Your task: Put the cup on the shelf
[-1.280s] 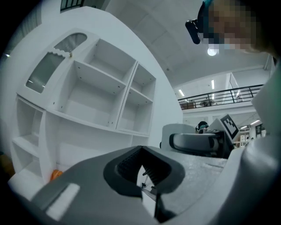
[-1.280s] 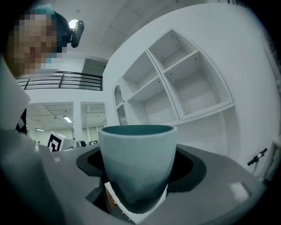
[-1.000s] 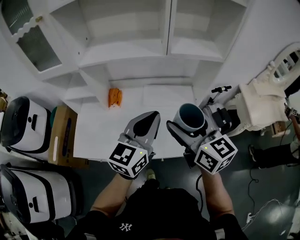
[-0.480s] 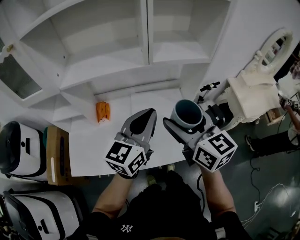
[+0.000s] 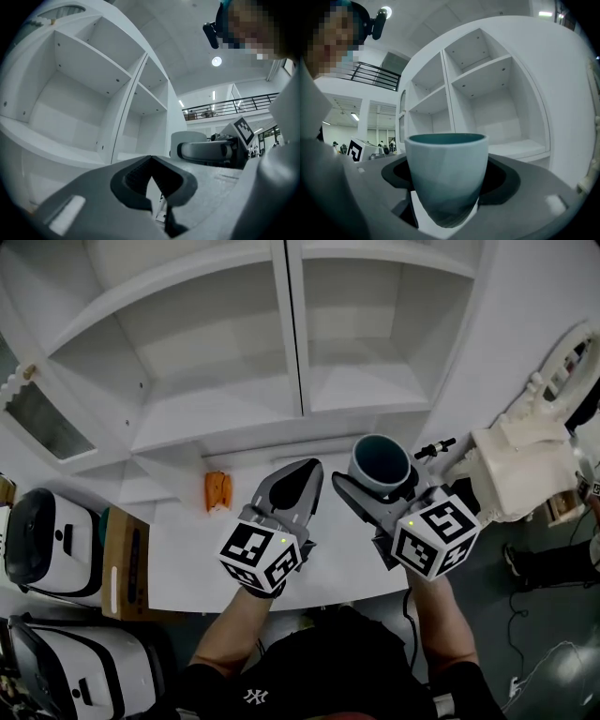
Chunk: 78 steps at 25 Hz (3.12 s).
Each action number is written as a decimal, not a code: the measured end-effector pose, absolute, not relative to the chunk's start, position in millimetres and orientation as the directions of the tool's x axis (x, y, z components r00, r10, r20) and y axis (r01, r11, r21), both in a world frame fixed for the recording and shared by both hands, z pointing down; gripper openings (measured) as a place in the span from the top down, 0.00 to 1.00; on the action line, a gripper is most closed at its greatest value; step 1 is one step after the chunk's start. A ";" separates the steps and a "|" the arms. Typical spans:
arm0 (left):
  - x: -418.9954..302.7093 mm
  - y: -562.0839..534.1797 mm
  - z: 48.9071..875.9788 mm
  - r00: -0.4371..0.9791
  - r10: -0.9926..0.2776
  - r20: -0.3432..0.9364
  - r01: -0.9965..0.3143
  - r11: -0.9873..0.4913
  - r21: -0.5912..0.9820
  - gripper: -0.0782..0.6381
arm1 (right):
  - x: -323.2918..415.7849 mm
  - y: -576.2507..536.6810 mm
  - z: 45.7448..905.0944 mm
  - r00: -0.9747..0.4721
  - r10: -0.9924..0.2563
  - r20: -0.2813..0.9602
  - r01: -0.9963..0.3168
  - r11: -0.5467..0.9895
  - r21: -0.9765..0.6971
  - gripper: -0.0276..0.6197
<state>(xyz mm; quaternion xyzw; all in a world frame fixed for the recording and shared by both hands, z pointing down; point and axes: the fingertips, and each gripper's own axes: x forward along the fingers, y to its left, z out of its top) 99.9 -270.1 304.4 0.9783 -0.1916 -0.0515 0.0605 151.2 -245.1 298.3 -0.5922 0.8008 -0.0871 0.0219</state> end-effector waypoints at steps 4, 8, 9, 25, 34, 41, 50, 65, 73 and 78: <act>118.7 -283.5 298.9 0.919 -0.387 -0.081 -0.375 -0.918 0.130 0.89 | 171.6 -263.6 279.0 -0.310 -0.949 0.049 -0.942 0.300 -0.153 0.33; 133.5 -291.9 296.4 0.917 -0.389 -0.084 -0.378 -0.918 0.123 0.89 | 191.4 -280.7 261.6 -0.305 -0.951 0.039 -0.946 0.298 -0.127 0.33; 137.0 -293.6 295.6 0.917 -0.390 -0.084 -0.379 -0.918 0.120 0.89 | 196.6 -285.4 256.9 -0.303 -0.952 0.036 -0.947 0.297 -0.120 0.33; 174.9 -315.0 288.1 0.909 -0.407 -0.092 -0.396 -0.910 0.122 0.89 | 239.8 -359.6 224.1 -0.310 -0.949 0.052 -0.950 0.307 -0.062 0.33; 195.6 -331.6 287.9 0.906 -0.415 -0.082 -0.400 -0.904 0.153 0.89 | 254.5 -395.7 226.3 -0.317 -0.945 0.075 -0.948 0.313 -0.057 0.32; 208.7 -342.6 288.7 0.901 -0.427 -0.073 -0.411 -0.897 0.164 0.89 | 268.0 -423.2 230.6 -0.313 -0.944 0.102 -0.950 0.309 -0.052 0.32; 215.4 -353.3 291.2 0.897 -0.437 -0.068 -0.422 -0.892 0.160 0.89 | 275.1 -455.4 247.9 -0.309 -0.939 0.152 -0.951 0.305 -0.051 0.32; 218.4 -358.2 299.1 0.899 -0.434 -0.060 -0.418 -0.892 0.173 0.89 | 278.1 -461.7 265.8 -0.300 -0.934 0.194 -0.953 0.300 -0.034 0.30; 215.9 -352.1 299.1 0.900 -0.433 -0.057 -0.419 -0.893 0.167 0.89 | 280.0 -451.9 265.1 -0.294 -0.939 0.179 -0.956 0.292 -0.042 0.21; 212.5 -347.5 300.0 0.902 -0.429 -0.054 -0.415 -0.894 0.167 0.89 | 285.8 -436.4 263.9 -0.273 -0.948 0.164 -0.962 0.266 -0.063 0.21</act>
